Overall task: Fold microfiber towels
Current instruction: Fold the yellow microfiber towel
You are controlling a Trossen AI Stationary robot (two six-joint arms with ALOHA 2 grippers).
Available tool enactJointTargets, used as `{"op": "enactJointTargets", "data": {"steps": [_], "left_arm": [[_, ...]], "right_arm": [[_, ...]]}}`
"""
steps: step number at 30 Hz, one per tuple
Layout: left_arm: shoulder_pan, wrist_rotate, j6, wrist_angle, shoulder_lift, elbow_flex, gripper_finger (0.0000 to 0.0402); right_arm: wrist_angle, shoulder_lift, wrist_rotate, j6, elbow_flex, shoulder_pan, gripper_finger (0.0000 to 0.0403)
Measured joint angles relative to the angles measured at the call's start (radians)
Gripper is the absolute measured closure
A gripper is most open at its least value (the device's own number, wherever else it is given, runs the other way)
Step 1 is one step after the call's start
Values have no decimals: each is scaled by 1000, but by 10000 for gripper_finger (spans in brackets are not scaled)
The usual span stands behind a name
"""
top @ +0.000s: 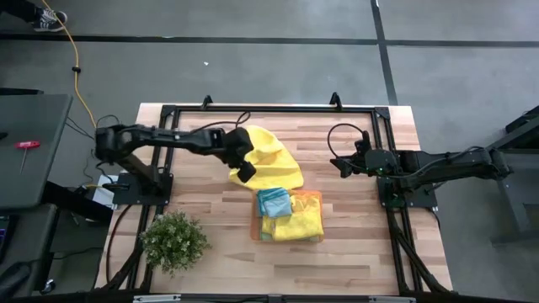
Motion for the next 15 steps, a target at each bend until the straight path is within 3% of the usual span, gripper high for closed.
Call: {"op": "enactJointTargets", "data": {"steps": [7,15], "left_arm": [[26,15,-34,-8,152,49,189],[11,-72,37,-48,174,150,197]], "right_arm": [[-3,0,14,1,0,0,215],[-3,0,9,6,0,0,215]]}}
